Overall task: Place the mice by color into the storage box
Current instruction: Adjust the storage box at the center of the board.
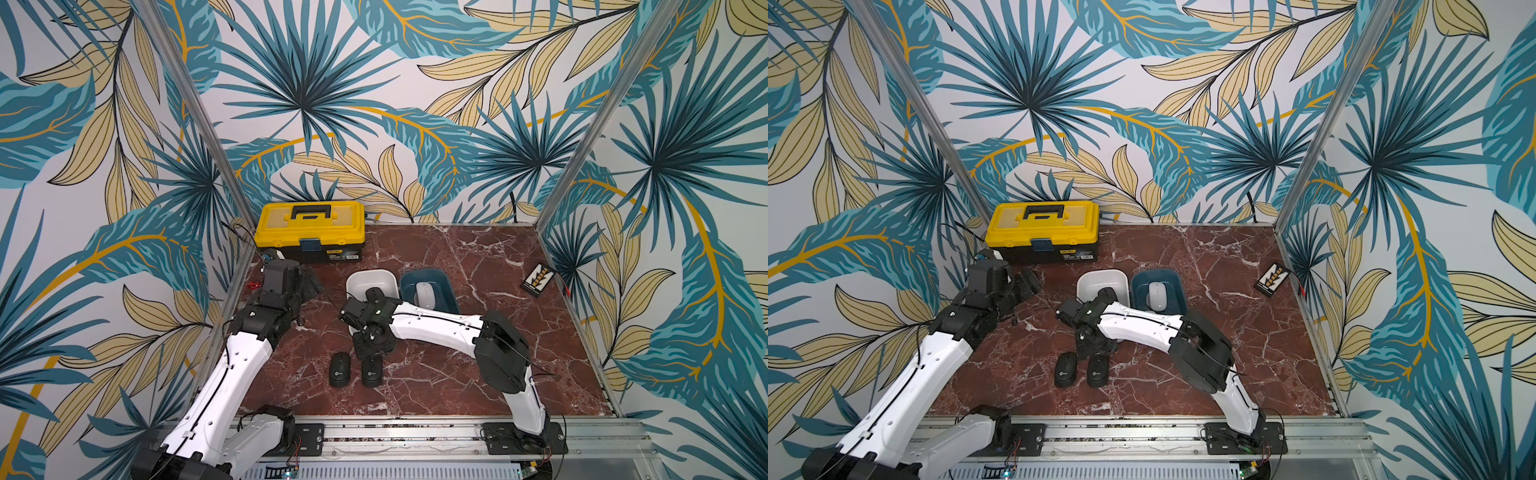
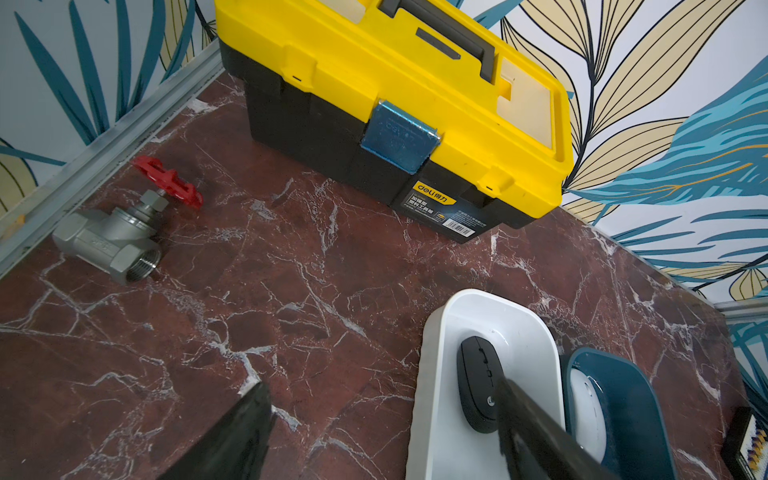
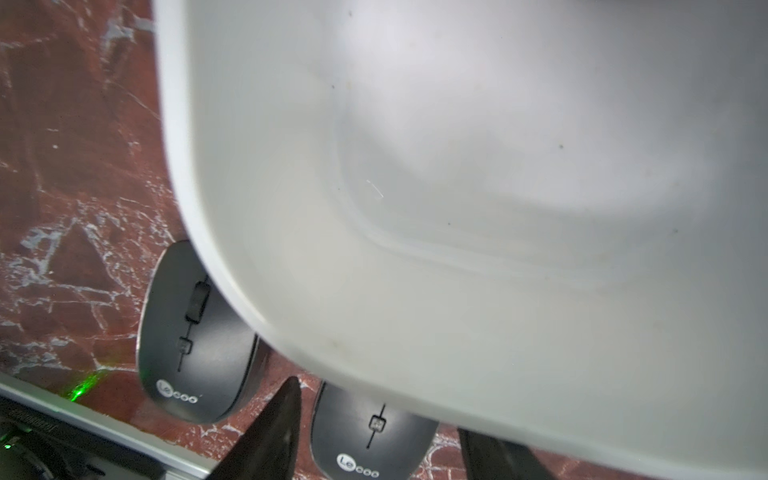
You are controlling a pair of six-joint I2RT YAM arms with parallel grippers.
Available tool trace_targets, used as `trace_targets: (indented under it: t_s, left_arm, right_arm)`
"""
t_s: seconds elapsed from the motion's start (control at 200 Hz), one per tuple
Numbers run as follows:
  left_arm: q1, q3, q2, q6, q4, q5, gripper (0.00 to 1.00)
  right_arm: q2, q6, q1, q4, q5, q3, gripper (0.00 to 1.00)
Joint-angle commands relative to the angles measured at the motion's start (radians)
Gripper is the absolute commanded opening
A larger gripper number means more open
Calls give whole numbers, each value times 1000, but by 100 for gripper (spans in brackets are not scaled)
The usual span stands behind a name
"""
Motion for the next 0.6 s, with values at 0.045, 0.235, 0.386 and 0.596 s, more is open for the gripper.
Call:
trace_targets:
  t_s: [0.045,0.235,0.386,0.596]
  left_arm:
    - [7,-28,-5,2,5,4,86]
    - [7,-24,-6,5,7,8,86]
    - [8,-28,-14,4,3,11,86]
    - [8,-44,-34,6,6,5,86]
  right_arm:
    - [-77,74,9,2,-18,-90,67]
    - [-87,114,19,5,-10,-111,72]
    - [-76,155,26,3,-16,-94,74]
    - [-49,209,37,-10,-10,-84,74]
